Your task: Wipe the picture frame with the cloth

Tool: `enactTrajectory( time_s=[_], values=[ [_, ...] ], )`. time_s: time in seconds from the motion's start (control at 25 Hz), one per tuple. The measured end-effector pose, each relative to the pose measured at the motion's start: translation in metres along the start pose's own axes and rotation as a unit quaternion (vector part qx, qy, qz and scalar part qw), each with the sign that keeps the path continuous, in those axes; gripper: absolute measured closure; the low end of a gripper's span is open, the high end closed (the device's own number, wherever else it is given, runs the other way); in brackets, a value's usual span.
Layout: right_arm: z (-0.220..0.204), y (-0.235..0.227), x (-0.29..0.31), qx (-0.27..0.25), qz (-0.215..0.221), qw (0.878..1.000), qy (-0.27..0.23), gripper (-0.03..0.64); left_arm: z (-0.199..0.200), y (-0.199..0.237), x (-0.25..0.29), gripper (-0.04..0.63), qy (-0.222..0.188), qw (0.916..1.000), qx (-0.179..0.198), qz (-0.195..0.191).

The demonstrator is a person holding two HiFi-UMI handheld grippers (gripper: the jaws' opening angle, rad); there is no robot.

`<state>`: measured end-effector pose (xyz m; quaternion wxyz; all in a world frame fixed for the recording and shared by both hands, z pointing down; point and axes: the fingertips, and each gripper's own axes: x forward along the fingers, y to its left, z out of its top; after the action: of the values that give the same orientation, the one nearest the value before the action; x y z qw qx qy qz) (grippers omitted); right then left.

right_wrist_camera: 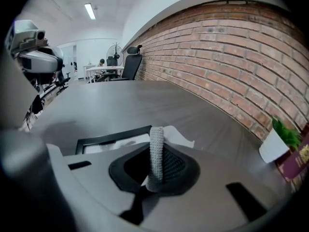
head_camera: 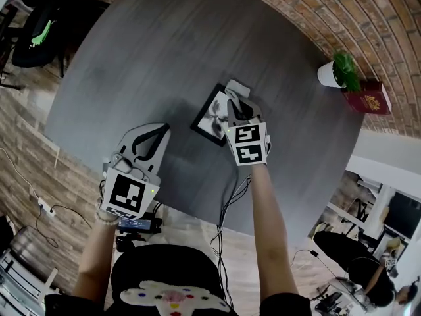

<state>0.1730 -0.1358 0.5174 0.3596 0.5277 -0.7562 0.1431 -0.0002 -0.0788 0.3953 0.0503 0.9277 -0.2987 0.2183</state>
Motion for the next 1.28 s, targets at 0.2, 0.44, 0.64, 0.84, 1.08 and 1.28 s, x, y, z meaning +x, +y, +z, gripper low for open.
enactTrajectory(
  time_s=[0.2,0.44,0.64,0.84,1.08,1.28],
  values=[
    [-0.011,-0.009,-0.011,0.003,-0.01,1.0,0.007,0.592,0.0,-0.003,0.001,0.586,-0.001,1.0,-0.002,-0.004],
    [-0.025,-0.023,-0.023,0.014,-0.024,1.0,0.011,0.592,0.0,-0.009,0.002,0.586,0.0,1.0,-0.003,-0.009],
    [-0.032,-0.023,-0.03,0.017,-0.024,1.0,0.009,0.592,0.001,-0.012,0.002,0.586,0.0,0.9999,0.001,-0.012],
    [-0.037,-0.014,-0.037,0.016,-0.016,1.0,0.006,0.592,0.001,-0.015,0.001,0.586,0.001,0.9999,0.0,-0.016],
    [-0.044,0.002,-0.045,0.007,-0.001,1.0,0.004,0.592,-0.001,-0.016,0.0,0.586,0.0,0.9998,0.001,-0.02],
    [-0.051,0.018,-0.055,-0.005,0.015,1.0,0.005,0.592,0.003,-0.018,0.002,0.586,-0.003,0.9997,0.008,-0.025]
  ],
)
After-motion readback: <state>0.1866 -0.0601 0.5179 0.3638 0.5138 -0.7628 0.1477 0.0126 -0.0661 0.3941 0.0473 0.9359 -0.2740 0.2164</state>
